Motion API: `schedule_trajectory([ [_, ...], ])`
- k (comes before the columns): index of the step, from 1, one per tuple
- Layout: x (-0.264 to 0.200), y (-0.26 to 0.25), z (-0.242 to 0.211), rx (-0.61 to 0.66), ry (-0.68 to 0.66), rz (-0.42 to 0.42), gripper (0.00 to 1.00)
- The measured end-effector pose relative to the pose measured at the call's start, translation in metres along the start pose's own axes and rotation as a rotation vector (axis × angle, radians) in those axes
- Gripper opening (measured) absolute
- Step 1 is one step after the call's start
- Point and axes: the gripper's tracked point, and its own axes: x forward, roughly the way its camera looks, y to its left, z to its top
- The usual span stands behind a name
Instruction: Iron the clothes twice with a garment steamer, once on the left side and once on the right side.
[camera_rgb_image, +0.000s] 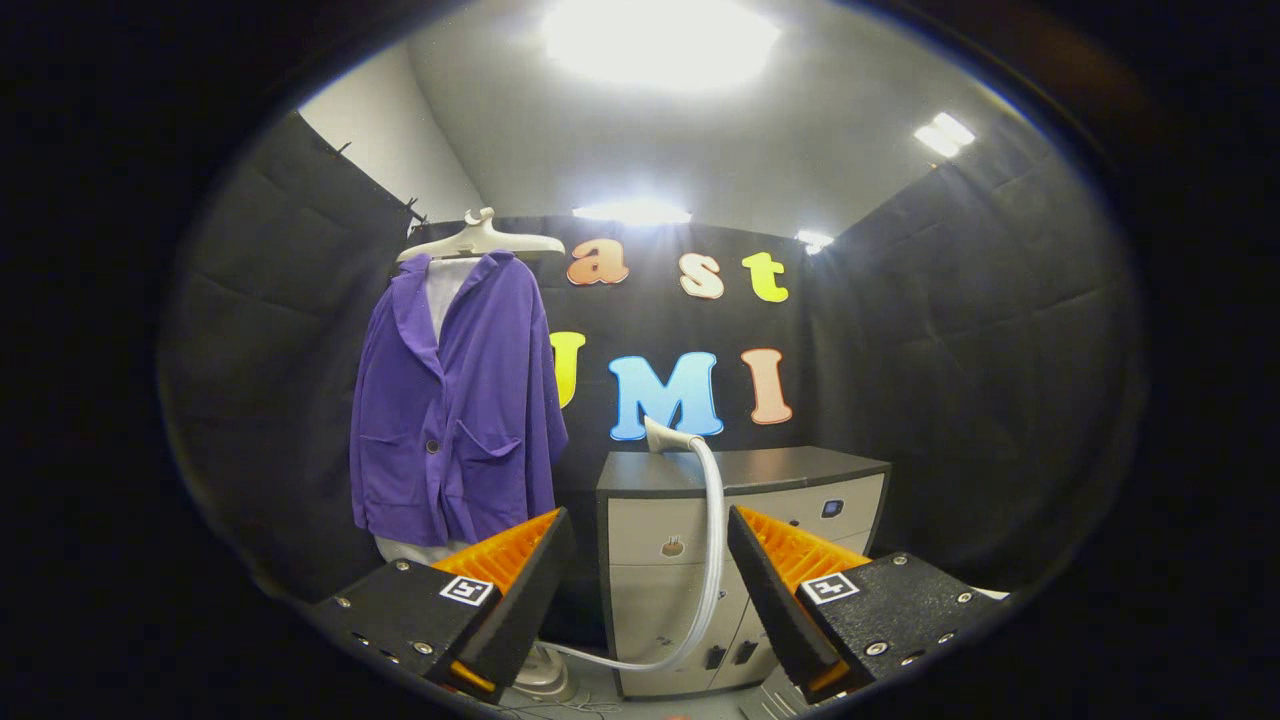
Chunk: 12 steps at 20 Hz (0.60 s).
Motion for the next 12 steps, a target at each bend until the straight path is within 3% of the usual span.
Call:
schedule_trajectory([
  [6,0.049,-0.011,0.040,-0.024,-0.049,0.001,0.95],
  [12,0.132,-0.043,0.072,-0.029,-0.090,0.018,0.95],
])
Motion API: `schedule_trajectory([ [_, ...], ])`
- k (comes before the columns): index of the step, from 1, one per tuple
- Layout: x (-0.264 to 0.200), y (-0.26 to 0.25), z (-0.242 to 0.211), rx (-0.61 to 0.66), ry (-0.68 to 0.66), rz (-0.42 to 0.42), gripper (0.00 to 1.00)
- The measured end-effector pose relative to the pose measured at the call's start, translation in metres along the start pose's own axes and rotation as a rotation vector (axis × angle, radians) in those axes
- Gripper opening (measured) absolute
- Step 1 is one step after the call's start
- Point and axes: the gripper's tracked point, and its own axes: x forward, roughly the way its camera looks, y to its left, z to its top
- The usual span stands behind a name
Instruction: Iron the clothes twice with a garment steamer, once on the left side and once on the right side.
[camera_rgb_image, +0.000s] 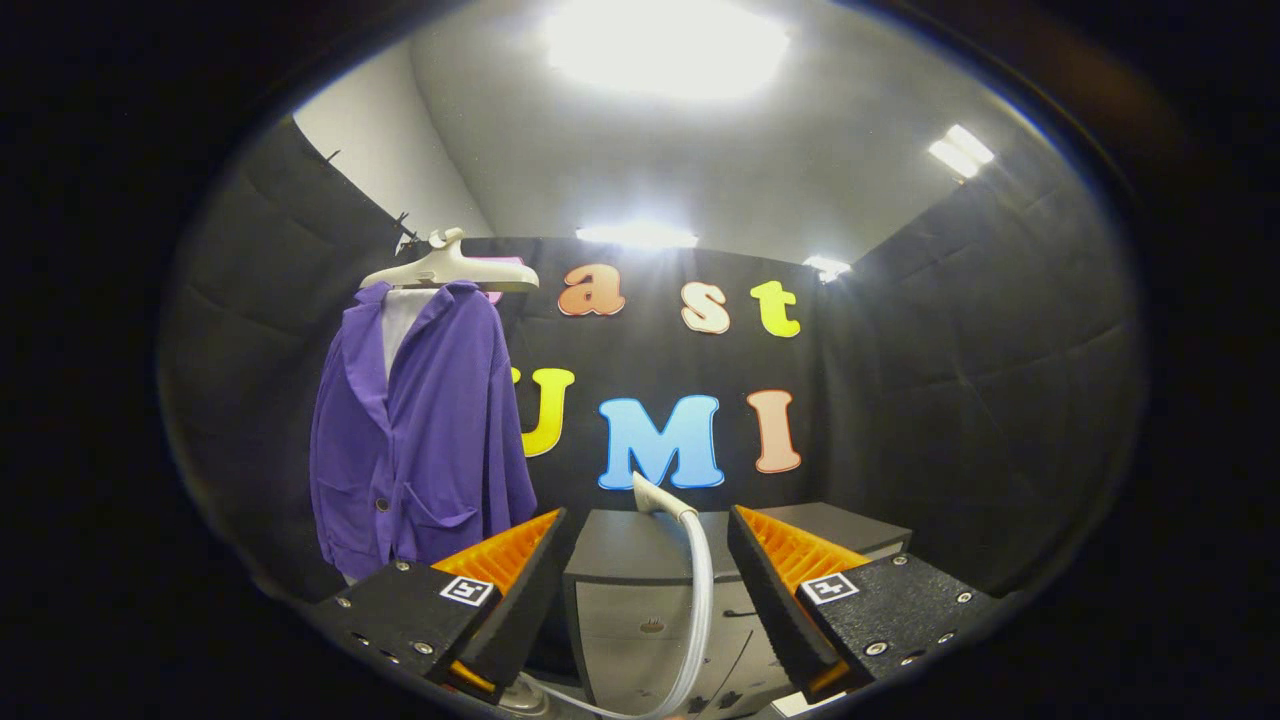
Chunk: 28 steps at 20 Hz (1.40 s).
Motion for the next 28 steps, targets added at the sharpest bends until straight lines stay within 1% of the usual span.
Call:
schedule_trajectory([
  [7,0.121,-0.026,0.013,0.044,0.018,0.094,0.95],
  [10,0.171,-0.038,0.002,0.070,0.071,0.128,0.95],
  [13,0.221,-0.059,-0.011,0.048,0.113,0.112,0.95],
  [16,0.269,-0.070,-0.032,0.042,0.163,0.119,0.95],
  [19,0.309,-0.080,-0.060,0.107,0.257,0.124,0.95],
  [23,0.346,-0.073,-0.091,0.263,0.410,0.178,0.94],
  [25,0.360,-0.069,-0.110,0.335,0.488,0.195,0.94],
  [28,0.369,-0.062,-0.142,0.423,0.623,0.232,0.93],
])
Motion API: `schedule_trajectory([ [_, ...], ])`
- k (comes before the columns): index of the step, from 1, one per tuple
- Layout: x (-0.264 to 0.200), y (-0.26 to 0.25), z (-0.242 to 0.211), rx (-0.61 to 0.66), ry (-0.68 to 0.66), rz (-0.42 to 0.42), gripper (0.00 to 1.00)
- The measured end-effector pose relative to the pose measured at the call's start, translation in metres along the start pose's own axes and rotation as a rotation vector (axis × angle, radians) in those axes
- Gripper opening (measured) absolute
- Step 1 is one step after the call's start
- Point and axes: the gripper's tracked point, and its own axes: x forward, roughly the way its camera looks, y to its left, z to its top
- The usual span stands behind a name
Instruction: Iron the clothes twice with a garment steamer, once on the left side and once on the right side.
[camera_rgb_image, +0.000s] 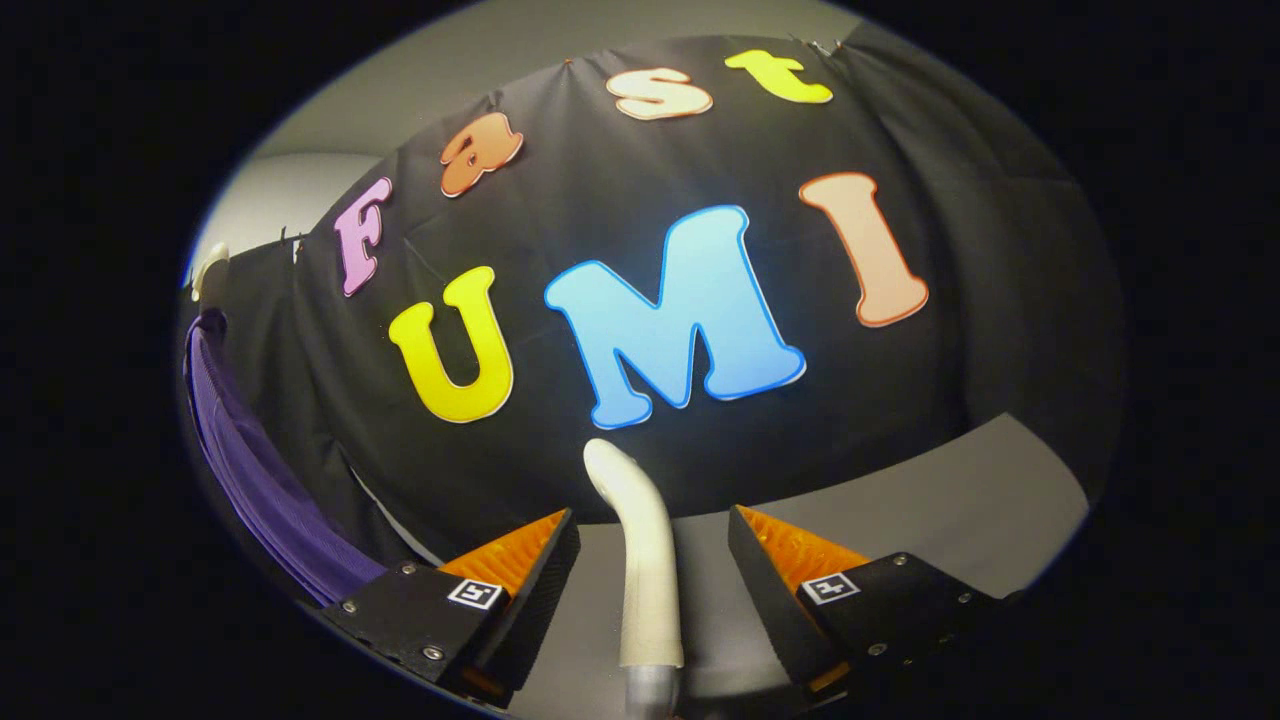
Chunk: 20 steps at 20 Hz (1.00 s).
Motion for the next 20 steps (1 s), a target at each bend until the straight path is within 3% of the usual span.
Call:
schedule_trajectory([
  [9,0.037,0.004,-0.039,0.245,0.236,0.155,0.90],
  [14,0.042,0.001,-0.055,0.336,0.335,0.188,0.90],
  [16,0.044,-0.002,-0.059,0.378,0.358,0.196,0.84],
  [20,0.043,0.007,-0.057,0.475,0.372,0.255,0.59],
])
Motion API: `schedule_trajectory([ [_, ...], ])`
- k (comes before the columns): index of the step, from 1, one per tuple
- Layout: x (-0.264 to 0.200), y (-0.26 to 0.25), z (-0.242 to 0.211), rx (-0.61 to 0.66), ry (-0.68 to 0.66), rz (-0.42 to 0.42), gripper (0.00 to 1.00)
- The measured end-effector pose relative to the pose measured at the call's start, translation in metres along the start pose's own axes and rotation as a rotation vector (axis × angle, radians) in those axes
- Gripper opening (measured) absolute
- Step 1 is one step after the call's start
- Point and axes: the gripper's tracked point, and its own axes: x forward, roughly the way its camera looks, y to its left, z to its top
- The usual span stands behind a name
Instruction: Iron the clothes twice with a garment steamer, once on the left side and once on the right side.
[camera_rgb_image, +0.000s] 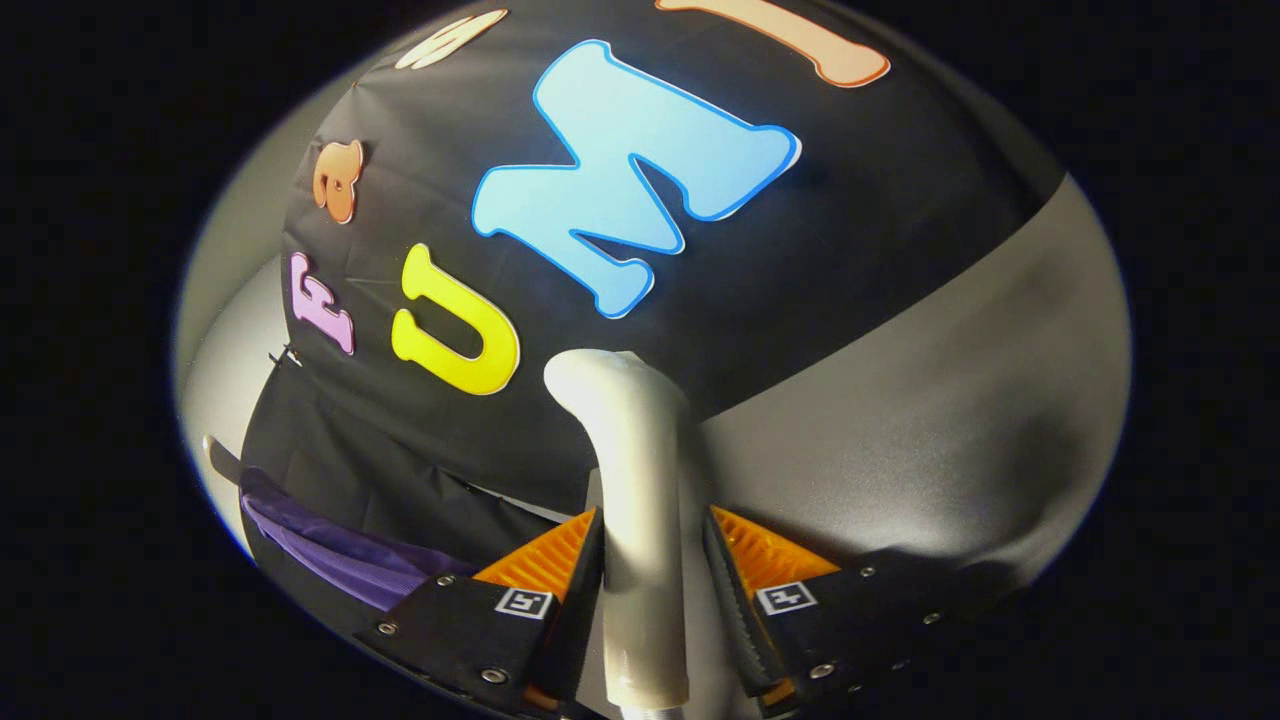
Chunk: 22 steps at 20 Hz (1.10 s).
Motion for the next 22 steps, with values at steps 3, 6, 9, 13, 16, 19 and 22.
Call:
schedule_trajectory([
  [3,0.000,0.000,-0.002,0.040,0.011,0.040,0.41],
  [6,-0.005,0.001,-0.003,0.019,-0.017,0.039,0.36],
  [9,-0.025,0.020,-0.006,-0.072,-0.088,0.041,0.33],
  [13,-0.051,0.039,-0.038,-0.214,-0.162,0.049,0.33],
  [16,-0.072,0.050,-0.071,-0.240,-0.189,0.083,0.34],
  [19,-0.098,0.054,-0.095,-0.268,-0.261,0.068,0.33],
  [22,-0.129,0.062,-0.124,-0.311,-0.343,0.041,0.33],
])
